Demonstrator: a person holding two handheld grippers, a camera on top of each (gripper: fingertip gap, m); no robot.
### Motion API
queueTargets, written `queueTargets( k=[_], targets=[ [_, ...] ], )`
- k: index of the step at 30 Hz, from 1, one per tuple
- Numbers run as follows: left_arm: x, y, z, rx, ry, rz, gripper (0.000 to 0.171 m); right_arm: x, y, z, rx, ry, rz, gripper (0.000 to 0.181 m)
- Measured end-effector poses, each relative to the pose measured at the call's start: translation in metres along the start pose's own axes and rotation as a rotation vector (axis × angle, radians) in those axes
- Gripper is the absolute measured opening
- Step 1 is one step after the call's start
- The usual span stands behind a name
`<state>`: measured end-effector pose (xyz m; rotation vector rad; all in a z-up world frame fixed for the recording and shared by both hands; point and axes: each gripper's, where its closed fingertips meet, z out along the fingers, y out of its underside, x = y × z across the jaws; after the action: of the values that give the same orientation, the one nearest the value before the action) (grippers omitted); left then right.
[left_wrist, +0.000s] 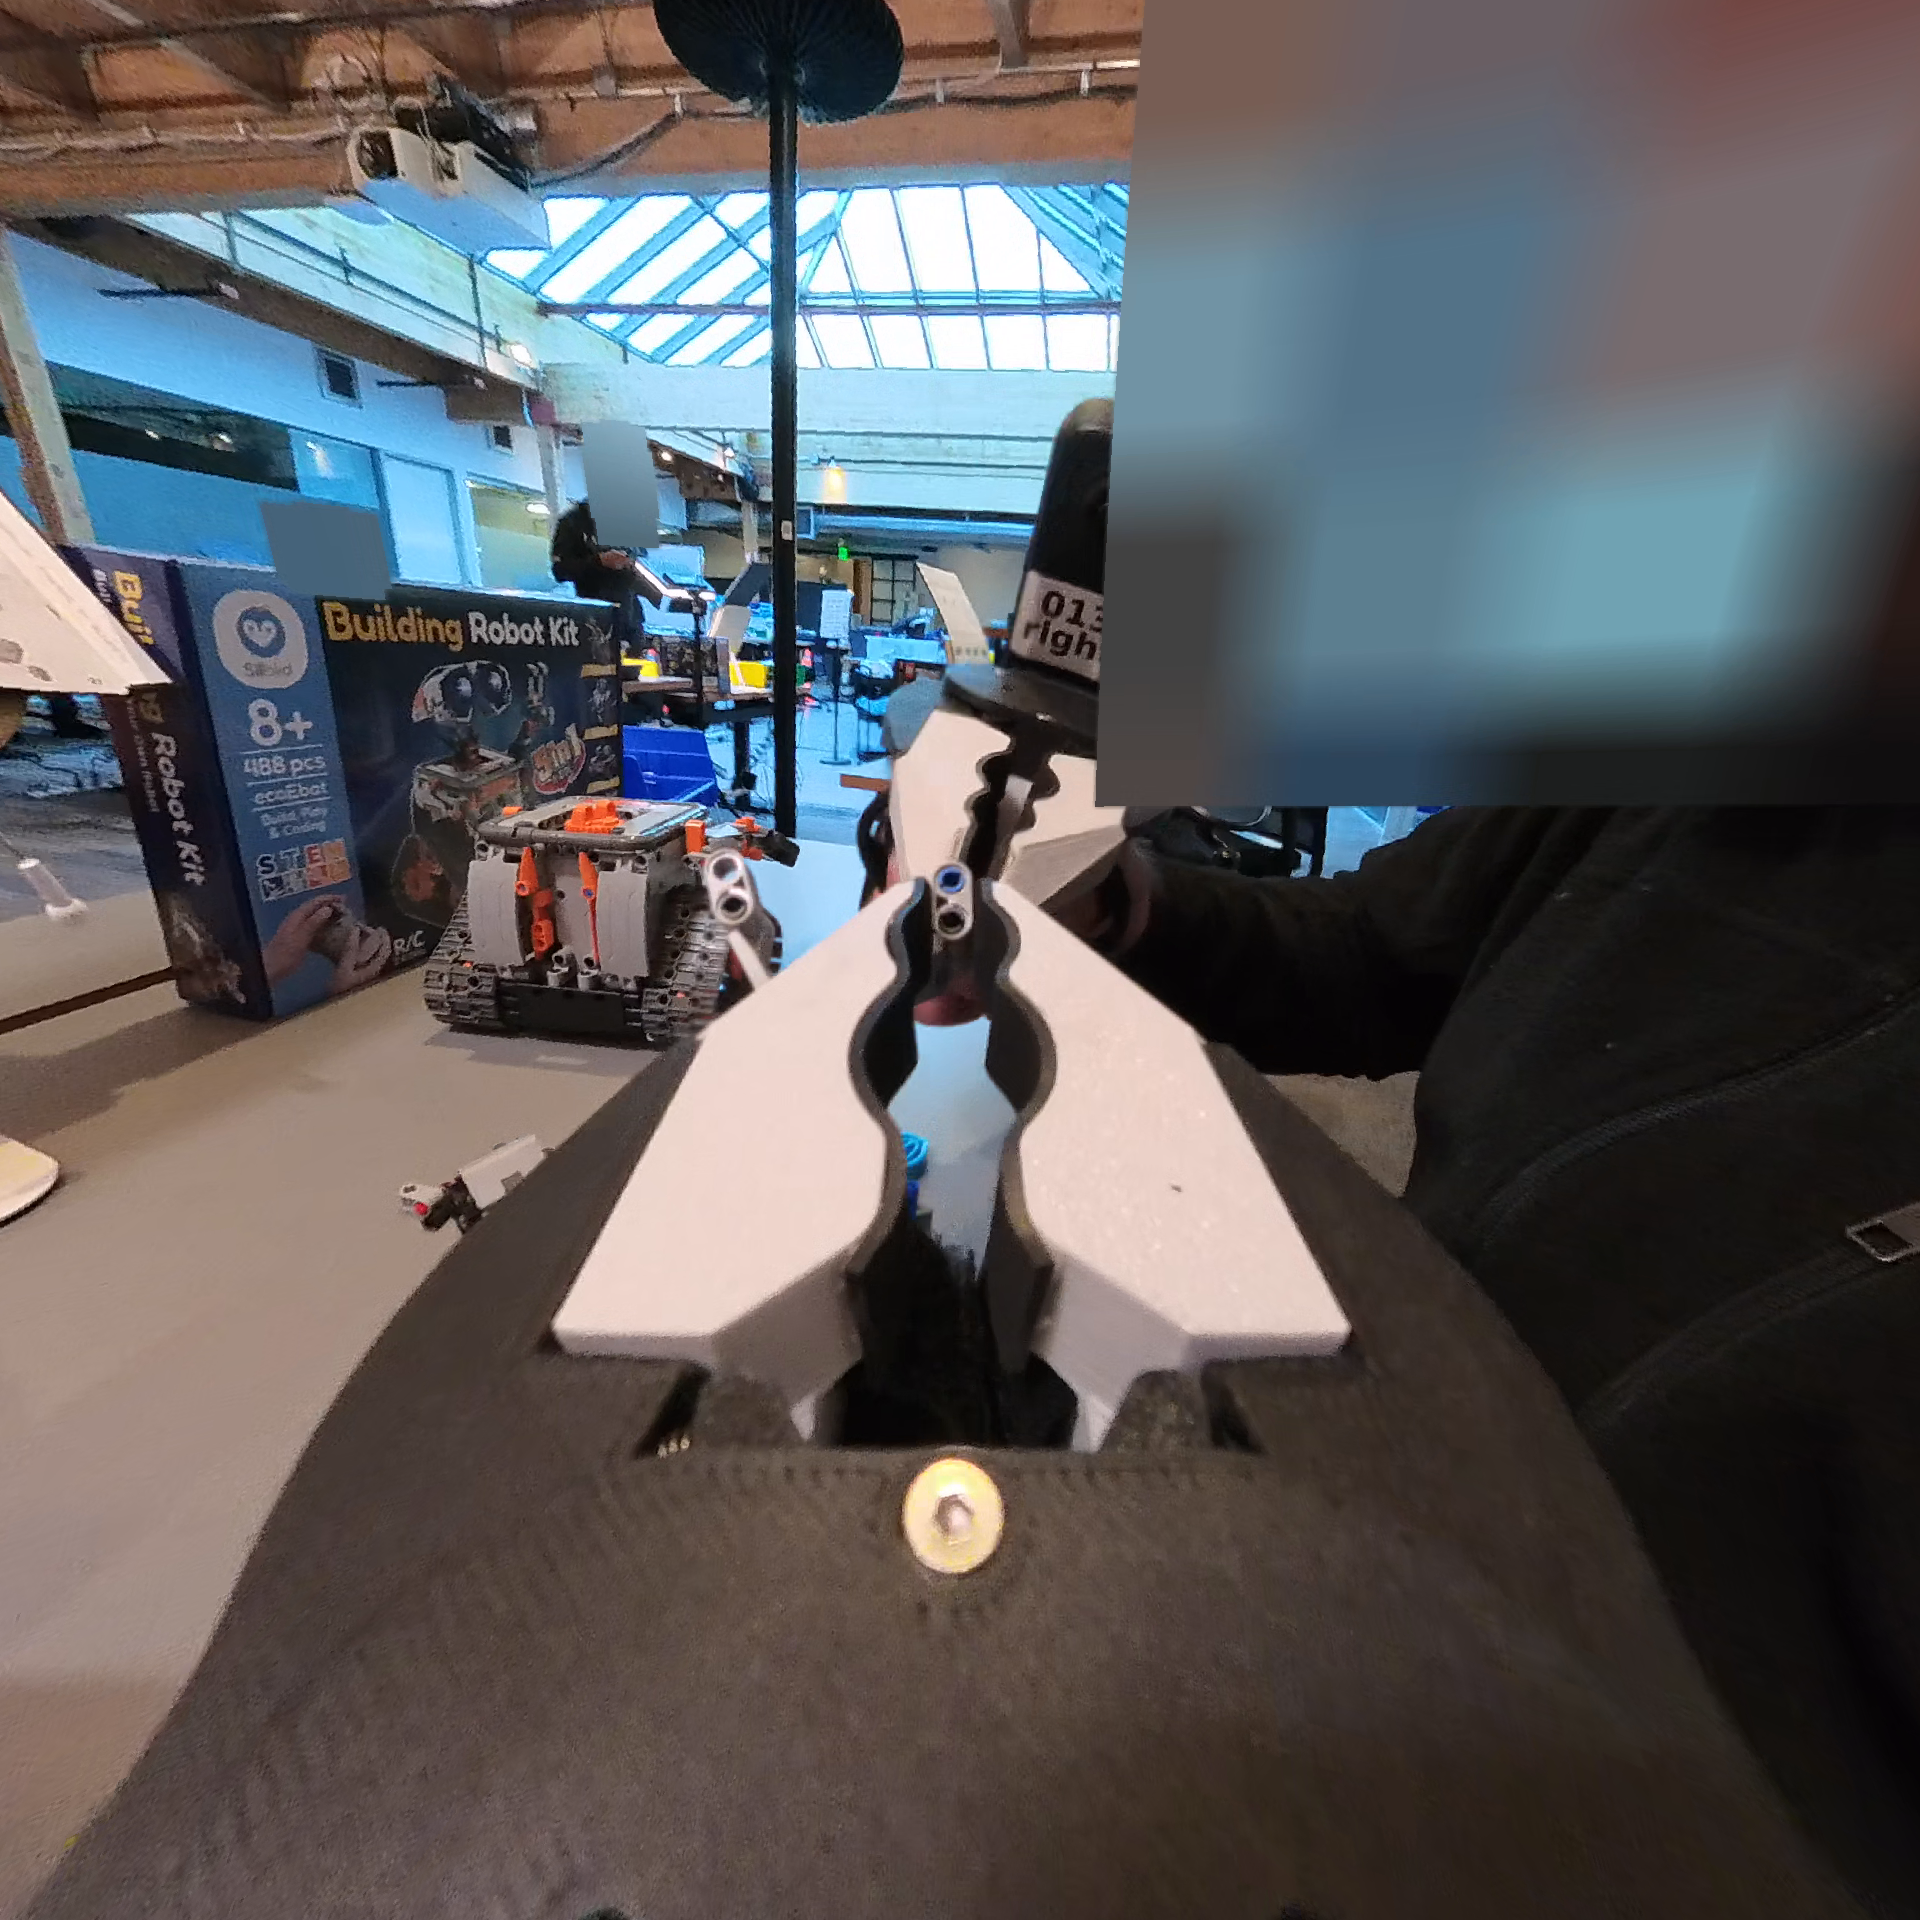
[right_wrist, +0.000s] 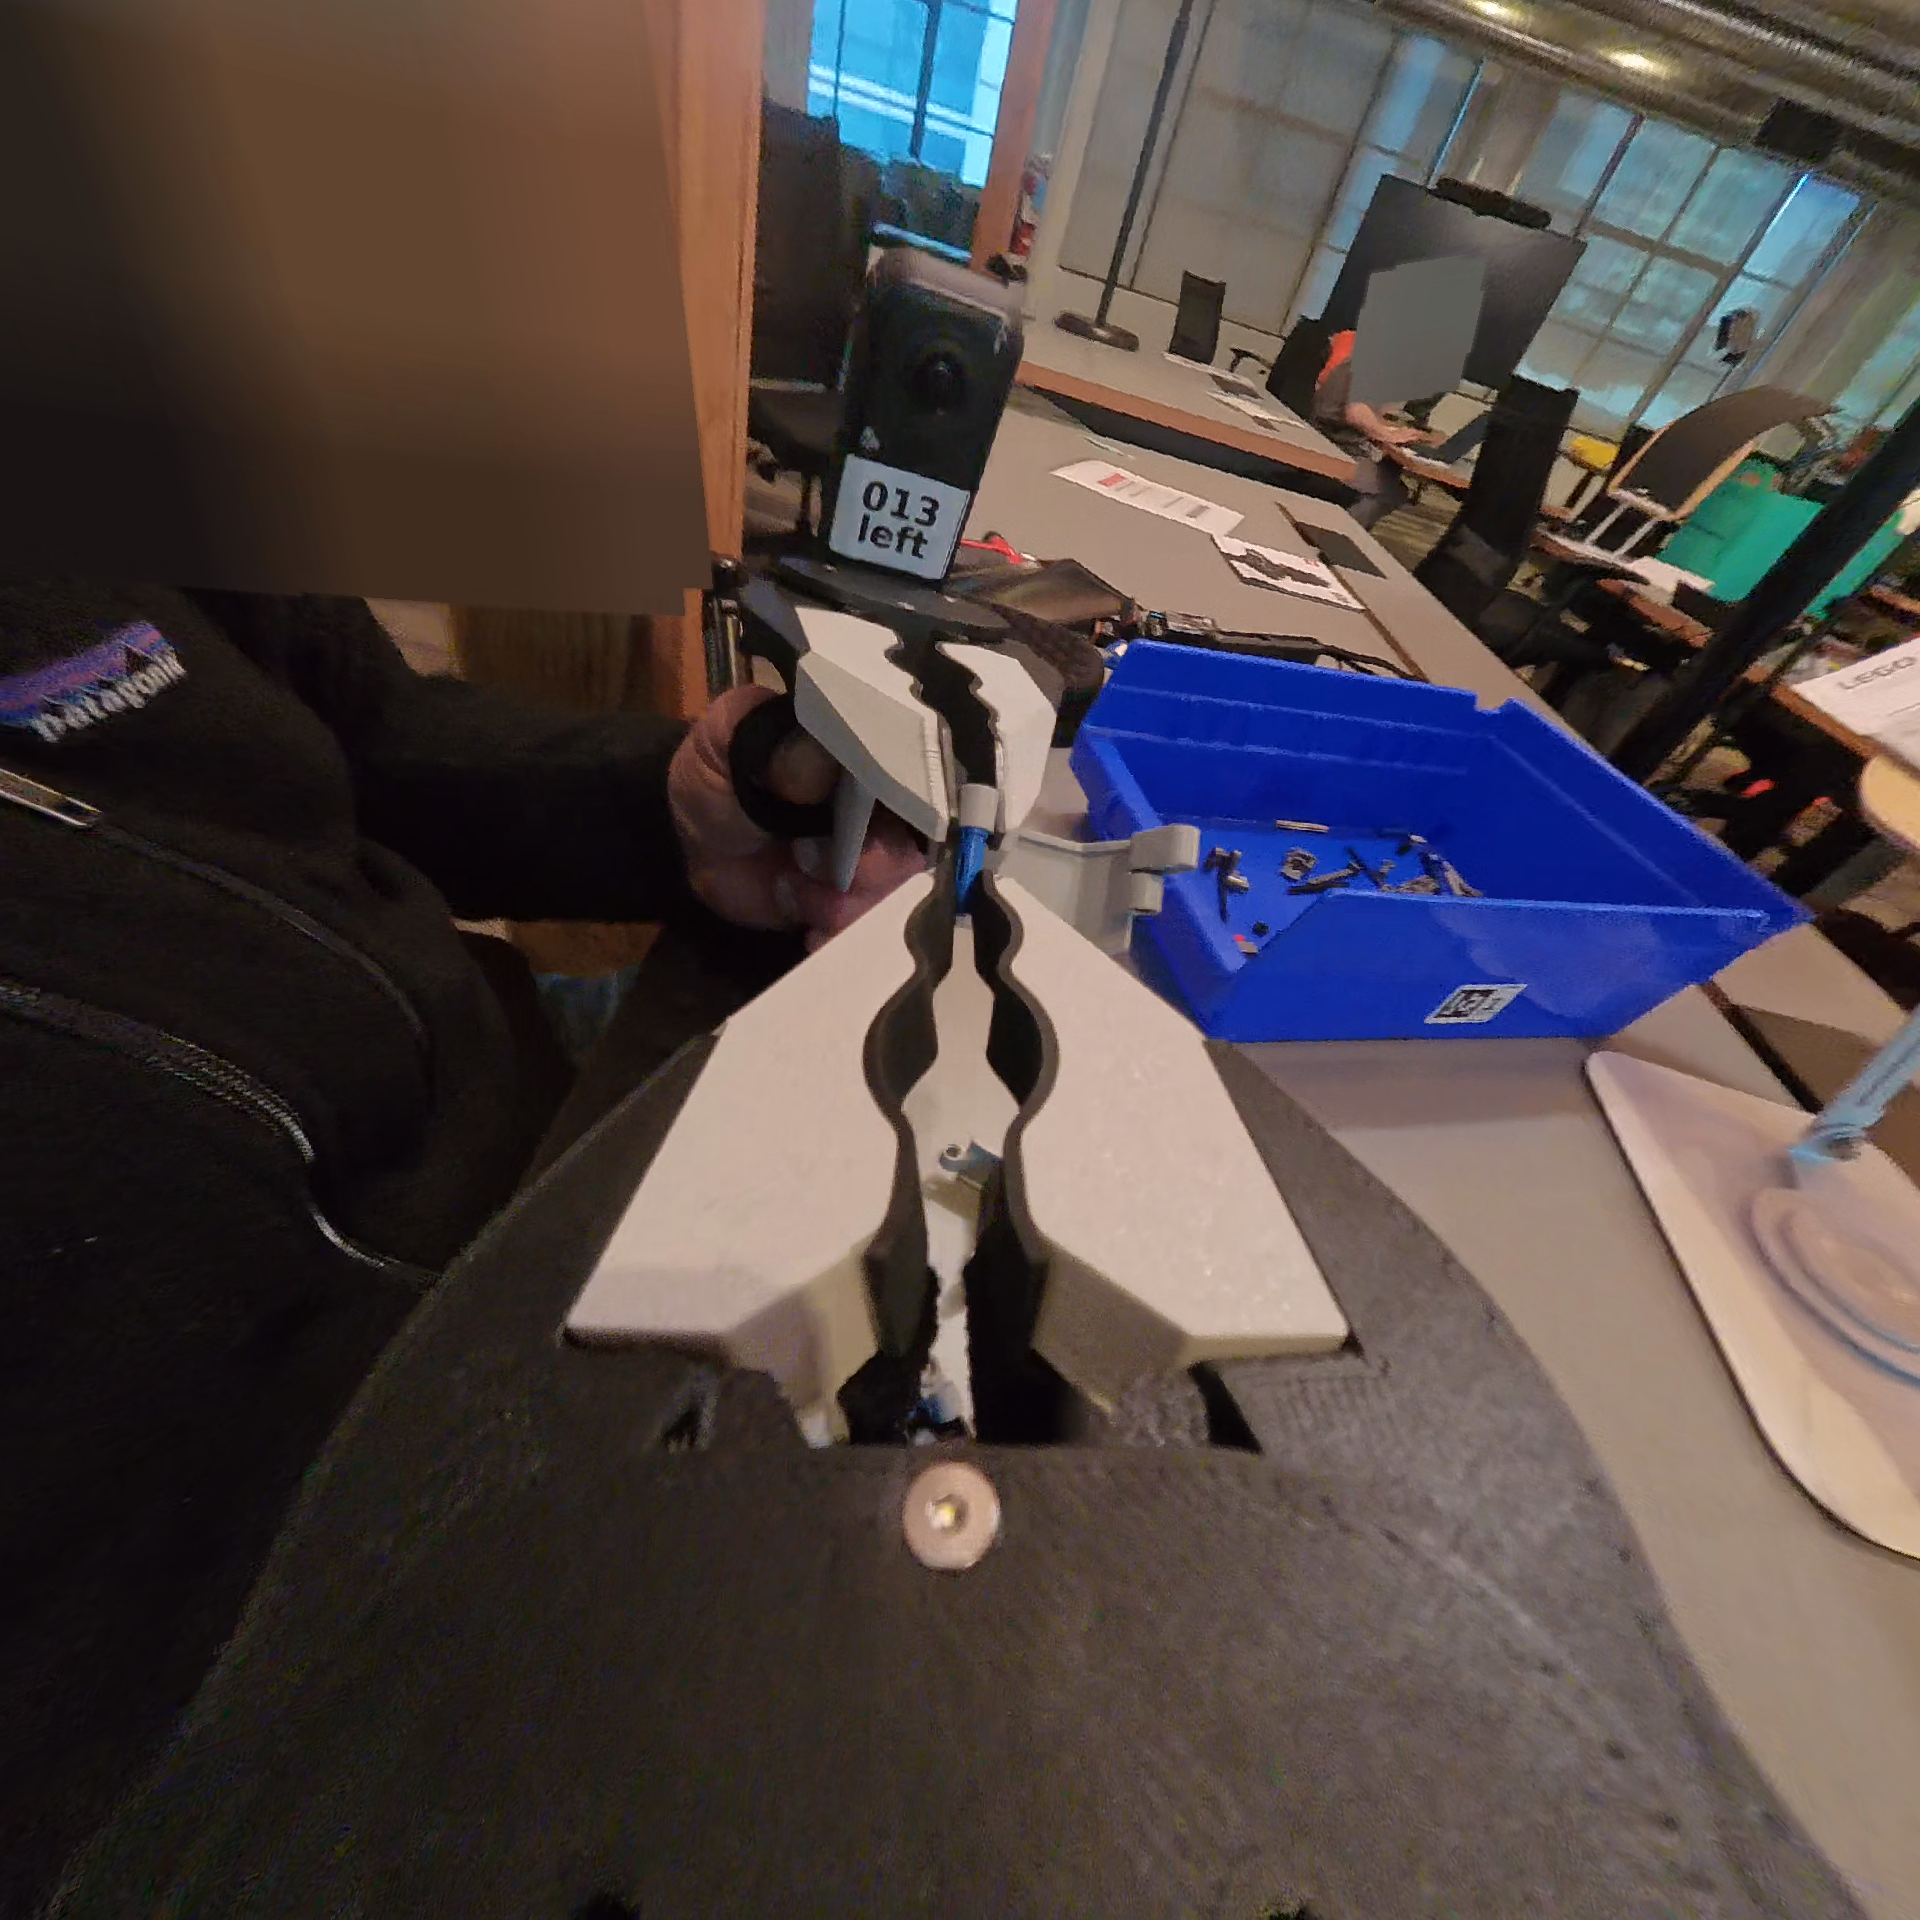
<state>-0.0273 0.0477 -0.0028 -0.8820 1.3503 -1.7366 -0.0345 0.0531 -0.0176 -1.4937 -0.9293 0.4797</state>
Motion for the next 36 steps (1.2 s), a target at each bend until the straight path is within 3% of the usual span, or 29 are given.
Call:
queueTargets(
  k=[2, 3, 4, 5, 7, 9, 11, 13, 14, 15, 17, 19, 20, 25, 31, 36],
  targets=[
    [0.001, -0.003, -0.001, 0.028, 0.000, -0.007, 0.006, -0.001, 0.003, -0.001, -0.025, -0.002, -0.016, 0.001],
    [-0.009, -0.041, -0.026, 0.276, -0.015, -0.094, 0.005, -0.001, 0.015, -0.003, -0.075, 0.004, -0.030, 0.001],
    [-0.034, -0.060, -0.062, 0.407, -0.058, -0.194, 0.005, 0.001, 0.024, -0.007, -0.079, 0.007, 0.007, 0.001],
    [-0.052, -0.058, -0.083, 0.421, -0.159, -0.161, 0.005, 0.001, 0.023, -0.011, -0.047, -0.001, 0.053, 0.001],
    [-0.028, -0.034, -0.048, 0.245, -0.093, -0.123, 0.005, 0.006, 0.028, -0.009, -0.093, 0.009, 0.013, 0.001],
    [-0.024, -0.015, -0.026, 0.046, -0.150, 0.057, 0.005, 0.013, 0.031, -0.012, -0.106, 0.017, 0.032, 0.001],
    [-0.028, -0.009, -0.029, -0.042, -0.087, -0.019, 0.005, 0.023, 0.040, -0.020, -0.148, 0.030, 0.033, 0.001],
    [-0.042, 0.021, -0.035, -0.297, -0.163, 0.102, 0.005, 0.032, 0.043, -0.028, -0.176, 0.058, 0.025, 0.001],
    [-0.038, 0.033, -0.037, -0.396, -0.135, 0.117, 0.005, 0.036, 0.046, -0.031, -0.195, 0.067, 0.019, 0.001],
    [-0.026, 0.045, -0.037, -0.483, -0.055, 0.066, 0.005, 0.039, 0.049, -0.034, -0.202, 0.076, 0.016, 0.001],
    [-0.038, 0.067, -0.042, -0.645, -0.136, 0.174, 0.006, 0.040, 0.047, -0.036, -0.192, 0.071, 0.029, 0.001],
    [-0.036, 0.100, -0.055, -0.863, -0.114, 0.196, 0.006, 0.038, 0.053, -0.035, -0.226, 0.064, 0.016, 0.001],
    [-0.037, 0.108, -0.057, -0.910, -0.125, 0.213, 0.006, 0.035, 0.057, -0.033, -0.246, 0.054, 0.012, 0.001],
    [-0.043, 0.135, -0.067, -1.064, -0.157, 0.209, 0.006, 0.026, 0.082, -0.023, -0.370, 0.020, -0.011, 0.001],
    [-0.047, 0.149, -0.073, -1.081, -0.161, 0.142, 0.023, 0.024, 0.103, -0.014, -0.469, -0.001, 0.002, 0.001],
    [-0.049, 0.132, -0.080, -0.999, -0.179, 0.157, 0.035, 0.029, 0.120, -0.004, -0.590, -0.021, 0.058, 0.002]
  ],
)
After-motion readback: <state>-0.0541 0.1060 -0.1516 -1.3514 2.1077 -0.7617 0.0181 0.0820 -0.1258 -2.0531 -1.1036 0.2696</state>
